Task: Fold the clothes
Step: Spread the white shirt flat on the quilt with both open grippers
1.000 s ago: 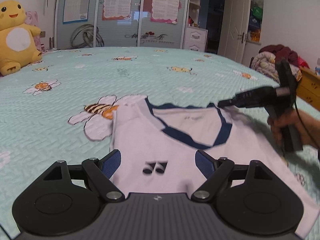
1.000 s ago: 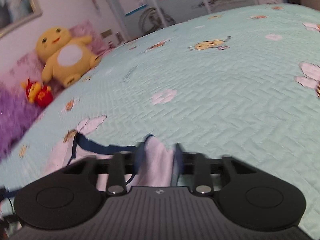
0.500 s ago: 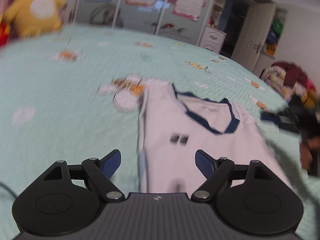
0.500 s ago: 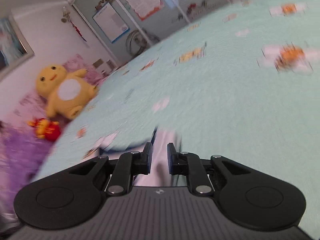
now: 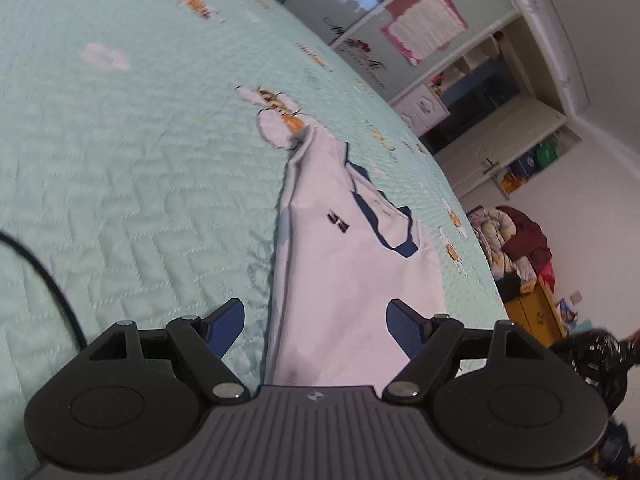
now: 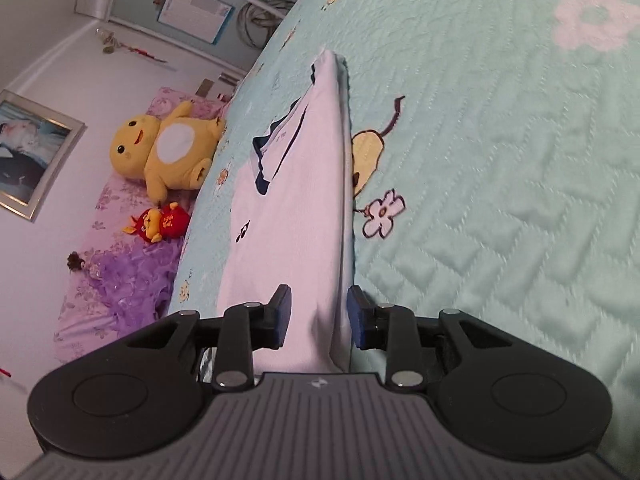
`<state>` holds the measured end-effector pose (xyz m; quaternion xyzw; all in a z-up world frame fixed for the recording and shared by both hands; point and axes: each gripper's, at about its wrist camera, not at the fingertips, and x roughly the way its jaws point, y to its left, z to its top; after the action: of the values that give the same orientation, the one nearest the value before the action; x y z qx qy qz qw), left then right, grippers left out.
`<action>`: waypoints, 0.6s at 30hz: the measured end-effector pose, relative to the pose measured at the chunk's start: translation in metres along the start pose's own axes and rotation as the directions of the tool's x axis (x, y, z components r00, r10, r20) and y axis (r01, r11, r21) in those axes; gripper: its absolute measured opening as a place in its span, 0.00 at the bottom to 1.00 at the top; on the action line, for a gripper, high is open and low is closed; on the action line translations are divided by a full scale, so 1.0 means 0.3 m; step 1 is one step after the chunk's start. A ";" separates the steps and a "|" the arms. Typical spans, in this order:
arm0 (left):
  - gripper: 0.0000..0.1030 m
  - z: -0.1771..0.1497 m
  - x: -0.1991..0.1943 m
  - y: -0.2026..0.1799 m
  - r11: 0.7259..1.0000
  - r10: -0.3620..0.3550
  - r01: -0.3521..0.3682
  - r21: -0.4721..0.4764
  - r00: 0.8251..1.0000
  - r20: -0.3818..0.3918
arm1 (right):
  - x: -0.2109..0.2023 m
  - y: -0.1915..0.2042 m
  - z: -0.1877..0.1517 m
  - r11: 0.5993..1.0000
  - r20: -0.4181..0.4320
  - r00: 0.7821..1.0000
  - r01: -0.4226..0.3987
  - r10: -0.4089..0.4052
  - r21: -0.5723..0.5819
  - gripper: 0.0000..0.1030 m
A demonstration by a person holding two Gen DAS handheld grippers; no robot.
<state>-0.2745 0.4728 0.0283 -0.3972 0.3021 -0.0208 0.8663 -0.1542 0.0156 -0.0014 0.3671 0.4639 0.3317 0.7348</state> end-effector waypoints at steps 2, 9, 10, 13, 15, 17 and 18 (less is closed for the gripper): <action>0.79 -0.007 0.009 0.000 1.000 -0.015 0.015 -0.018 1.000 -0.024 | -0.010 -0.002 0.002 0.999 -0.002 1.000 -0.020 0.020 0.032 0.31; 0.79 0.005 0.026 0.008 0.997 -0.019 0.018 -0.082 1.000 -0.019 | 0.001 0.007 0.002 0.998 -0.017 1.000 -0.022 0.023 0.060 0.32; 0.79 0.002 0.025 0.004 0.997 -0.025 0.023 -0.076 0.999 -0.026 | 0.002 0.008 -0.001 0.998 -0.019 1.000 -0.022 0.024 0.059 0.32; 0.79 -0.009 0.026 -0.016 0.998 -0.036 0.033 -0.052 0.998 -0.049 | 0.005 0.013 -0.008 0.998 -0.023 0.999 -0.030 0.031 0.055 0.32; 0.79 -0.014 0.031 -0.033 0.999 -0.026 0.025 -0.029 0.998 -0.057 | 0.007 0.016 -0.007 0.998 -0.022 0.999 -0.035 0.037 0.056 0.32; 0.79 -0.018 0.034 -0.054 1.000 -0.014 0.014 0.000 0.998 -0.058 | 0.009 0.019 -0.007 0.998 -0.023 0.999 -0.040 0.041 0.055 0.32; 0.79 -0.019 0.034 -0.065 1.000 -0.007 0.008 0.019 0.998 -0.058 | 0.011 0.021 -0.007 0.998 -0.025 0.999 -0.041 0.042 0.054 0.32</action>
<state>-0.2653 0.4528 0.0341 -0.3892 0.3253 -0.0382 0.8609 -0.1558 0.0220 0.0017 0.3917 0.4745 0.3391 0.7116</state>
